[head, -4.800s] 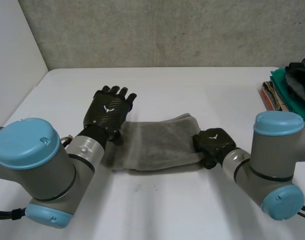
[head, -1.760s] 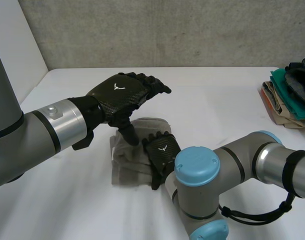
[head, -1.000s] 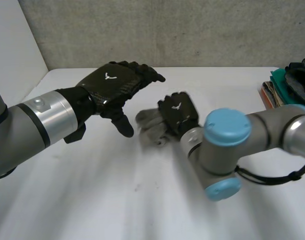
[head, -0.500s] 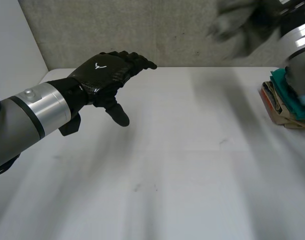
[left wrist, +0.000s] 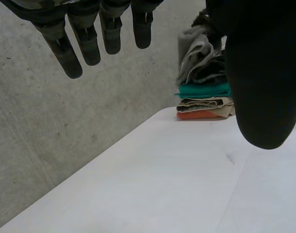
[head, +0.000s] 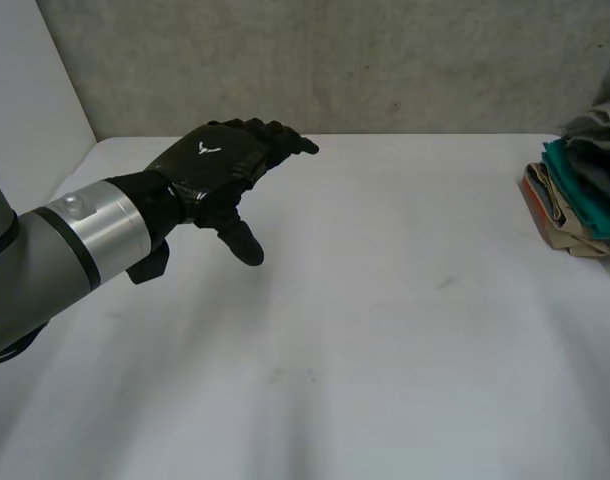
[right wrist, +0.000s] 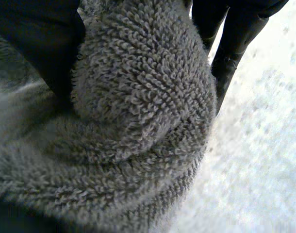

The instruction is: Fold the laundry.

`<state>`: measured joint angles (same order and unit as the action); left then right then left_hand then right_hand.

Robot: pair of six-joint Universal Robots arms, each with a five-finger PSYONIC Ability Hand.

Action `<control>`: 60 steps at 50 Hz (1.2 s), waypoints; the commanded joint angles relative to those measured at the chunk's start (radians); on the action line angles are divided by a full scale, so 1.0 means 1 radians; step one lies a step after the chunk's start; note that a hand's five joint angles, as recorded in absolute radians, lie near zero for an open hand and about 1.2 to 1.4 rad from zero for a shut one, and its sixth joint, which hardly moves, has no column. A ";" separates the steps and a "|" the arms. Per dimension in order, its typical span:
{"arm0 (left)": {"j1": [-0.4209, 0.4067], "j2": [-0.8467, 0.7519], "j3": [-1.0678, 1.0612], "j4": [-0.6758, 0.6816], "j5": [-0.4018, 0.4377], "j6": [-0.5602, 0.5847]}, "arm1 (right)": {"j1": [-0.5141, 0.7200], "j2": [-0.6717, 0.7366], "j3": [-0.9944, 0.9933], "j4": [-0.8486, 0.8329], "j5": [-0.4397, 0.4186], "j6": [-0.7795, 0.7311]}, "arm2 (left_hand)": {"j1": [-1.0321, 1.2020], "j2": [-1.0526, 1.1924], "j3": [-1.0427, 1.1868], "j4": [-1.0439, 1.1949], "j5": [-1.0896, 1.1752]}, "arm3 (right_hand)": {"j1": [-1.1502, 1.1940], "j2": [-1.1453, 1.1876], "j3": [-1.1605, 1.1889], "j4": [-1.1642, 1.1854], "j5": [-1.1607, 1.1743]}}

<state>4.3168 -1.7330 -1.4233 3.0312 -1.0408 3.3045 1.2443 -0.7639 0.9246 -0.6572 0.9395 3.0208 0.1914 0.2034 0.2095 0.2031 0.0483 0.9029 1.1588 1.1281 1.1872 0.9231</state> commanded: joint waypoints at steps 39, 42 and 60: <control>-0.003 0.006 -0.048 0.020 0.001 0.001 | -0.124 -0.078 0.161 0.195 -0.144 -0.195 | 0.034 0.022 0.016 0.022 0.002 | -0.728 -0.984 -0.954 -1.013 -0.923; -0.003 0.010 -0.045 0.021 0.001 0.000 | -0.132 -0.174 0.194 0.237 -0.076 -0.204 | 0.034 0.022 0.016 0.022 0.002 | -0.728 -0.984 -0.954 -1.013 -0.923; -0.002 0.032 -0.036 0.020 -0.001 0.000 | -0.207 -0.339 0.203 0.403 -0.008 -0.275 | 0.034 0.022 0.016 0.022 0.002 | -0.728 -0.984 -0.954 -1.013 -0.923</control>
<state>4.3146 -1.7037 -1.4587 3.0526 -1.0404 3.3041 1.0492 -1.0938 1.1410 -0.2685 0.9050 2.7830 0.1914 0.2033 0.2095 0.2031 0.0483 0.2115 0.2240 0.2178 0.2395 0.0654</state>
